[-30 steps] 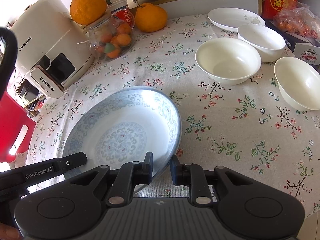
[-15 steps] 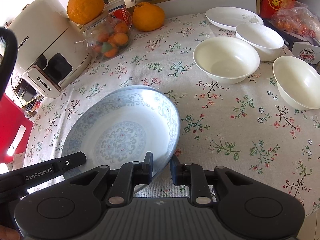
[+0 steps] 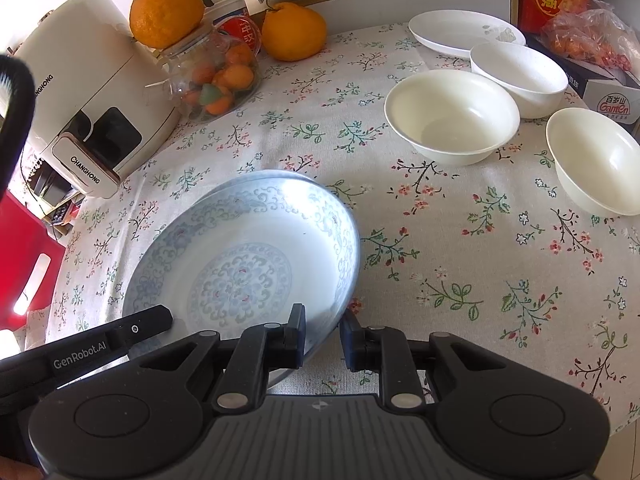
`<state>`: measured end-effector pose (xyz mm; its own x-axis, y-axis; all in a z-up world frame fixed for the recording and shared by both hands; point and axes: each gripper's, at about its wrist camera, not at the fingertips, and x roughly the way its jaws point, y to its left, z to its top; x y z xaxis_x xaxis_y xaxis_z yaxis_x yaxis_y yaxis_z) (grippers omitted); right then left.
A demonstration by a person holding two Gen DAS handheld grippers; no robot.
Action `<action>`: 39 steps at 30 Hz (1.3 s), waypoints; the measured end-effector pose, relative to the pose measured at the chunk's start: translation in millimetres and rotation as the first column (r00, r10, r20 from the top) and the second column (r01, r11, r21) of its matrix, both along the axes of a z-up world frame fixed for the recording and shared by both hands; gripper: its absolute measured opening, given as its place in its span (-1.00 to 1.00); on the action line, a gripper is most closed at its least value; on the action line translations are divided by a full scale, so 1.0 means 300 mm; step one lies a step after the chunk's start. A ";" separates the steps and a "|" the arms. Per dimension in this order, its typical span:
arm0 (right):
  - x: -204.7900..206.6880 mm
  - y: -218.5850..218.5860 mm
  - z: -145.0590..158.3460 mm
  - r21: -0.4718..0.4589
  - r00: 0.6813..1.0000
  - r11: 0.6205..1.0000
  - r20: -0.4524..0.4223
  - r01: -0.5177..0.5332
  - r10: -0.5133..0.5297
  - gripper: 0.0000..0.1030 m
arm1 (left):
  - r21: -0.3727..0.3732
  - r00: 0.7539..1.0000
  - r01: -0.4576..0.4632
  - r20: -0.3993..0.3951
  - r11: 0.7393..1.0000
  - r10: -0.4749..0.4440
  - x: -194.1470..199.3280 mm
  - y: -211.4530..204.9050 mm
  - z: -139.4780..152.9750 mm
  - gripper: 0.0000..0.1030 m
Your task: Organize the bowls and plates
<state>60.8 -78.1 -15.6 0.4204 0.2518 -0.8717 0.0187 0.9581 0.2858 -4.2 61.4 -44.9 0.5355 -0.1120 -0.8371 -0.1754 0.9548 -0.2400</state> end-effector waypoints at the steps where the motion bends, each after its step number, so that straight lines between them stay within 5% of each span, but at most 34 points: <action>1: 0.000 0.002 0.000 -0.004 1.000 1.000 0.001 -0.001 0.001 -0.68 | 0.003 1.000 0.001 0.001 1.000 -0.001 0.000 -0.002 0.001 -0.73; 25: -0.016 0.093 0.000 -0.193 0.996 0.979 0.061 -0.058 0.071 -0.62 | 0.192 0.997 0.064 0.030 0.979 -0.071 0.005 -0.070 0.003 -0.56; 39: -0.034 0.145 -0.007 -0.309 0.986 0.944 0.079 -0.114 0.146 -0.62 | 0.152 0.999 0.054 -0.013 0.987 -0.053 0.015 -0.041 -0.015 -0.51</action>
